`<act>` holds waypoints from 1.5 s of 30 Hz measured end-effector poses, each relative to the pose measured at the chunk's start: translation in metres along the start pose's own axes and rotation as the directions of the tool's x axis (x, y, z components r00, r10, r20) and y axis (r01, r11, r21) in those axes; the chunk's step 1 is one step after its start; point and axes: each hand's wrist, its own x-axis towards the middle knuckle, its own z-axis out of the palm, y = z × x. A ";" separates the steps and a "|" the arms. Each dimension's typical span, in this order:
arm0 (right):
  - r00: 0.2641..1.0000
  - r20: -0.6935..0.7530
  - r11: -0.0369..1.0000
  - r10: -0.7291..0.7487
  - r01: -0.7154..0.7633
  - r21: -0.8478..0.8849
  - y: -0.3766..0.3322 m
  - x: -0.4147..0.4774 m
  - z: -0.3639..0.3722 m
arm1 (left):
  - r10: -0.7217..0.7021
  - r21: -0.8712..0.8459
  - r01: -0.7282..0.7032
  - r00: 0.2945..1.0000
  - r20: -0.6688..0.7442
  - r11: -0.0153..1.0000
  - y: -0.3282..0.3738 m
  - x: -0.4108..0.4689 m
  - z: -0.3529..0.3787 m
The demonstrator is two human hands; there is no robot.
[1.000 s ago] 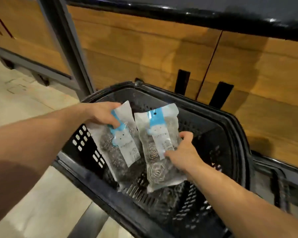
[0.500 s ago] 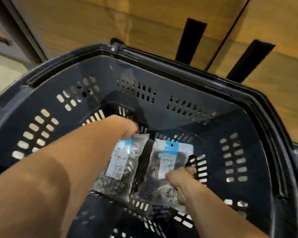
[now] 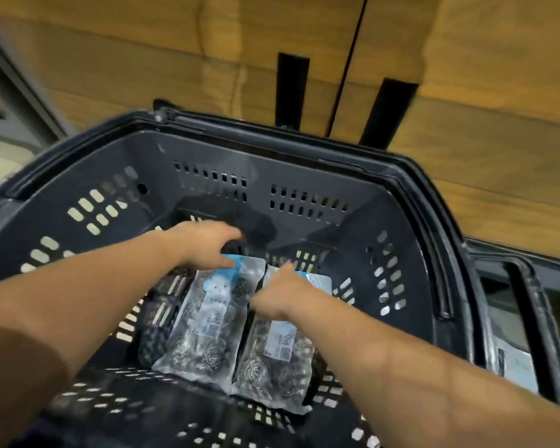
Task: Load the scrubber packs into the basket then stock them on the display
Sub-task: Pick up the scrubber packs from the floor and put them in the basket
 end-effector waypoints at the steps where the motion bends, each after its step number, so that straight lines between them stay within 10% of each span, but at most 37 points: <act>1: 0.996 -0.036 0.997 -0.081 0.081 0.015 -0.007 -0.013 -0.016 | -0.001 -0.103 -0.006 0.998 -0.065 0.995 0.009 -0.011 -0.012; 8: 0.595 -0.525 0.766 -0.609 0.613 -0.193 0.040 -0.145 -0.147 | -0.036 -0.457 -0.349 0.762 -0.647 0.818 0.105 -0.086 -0.112; 12: 0.348 -0.705 0.665 -0.618 0.710 -0.232 0.133 -0.193 -0.191 | -0.117 -0.520 -0.520 0.622 -0.774 0.678 0.202 -0.110 -0.163; 15: 0.292 -0.823 0.701 -0.488 0.693 -0.170 0.219 -0.193 -0.201 | -0.142 -0.581 -0.601 0.618 -0.773 0.548 0.290 -0.103 -0.174; 19: 0.385 -0.867 0.797 -0.317 0.604 -0.024 0.331 -0.153 -0.182 | -0.173 -0.717 -0.526 0.739 -0.652 0.457 0.409 -0.061 -0.157; 27: 0.827 -0.523 0.978 -0.208 0.183 -0.100 0.490 -0.060 -0.057 | -0.274 -0.930 -0.076 0.944 -0.183 0.360 0.493 0.041 0.012; 35: 0.961 -0.171 0.914 -0.219 0.140 -0.382 0.543 -0.003 0.043 | -0.637 -0.852 0.412 0.760 0.125 0.324 0.399 0.089 0.155; 45: 0.997 -0.066 0.931 -0.051 0.024 -0.364 0.530 0.017 0.039 | -0.726 -0.898 0.419 0.658 0.200 0.133 0.374 0.128 0.189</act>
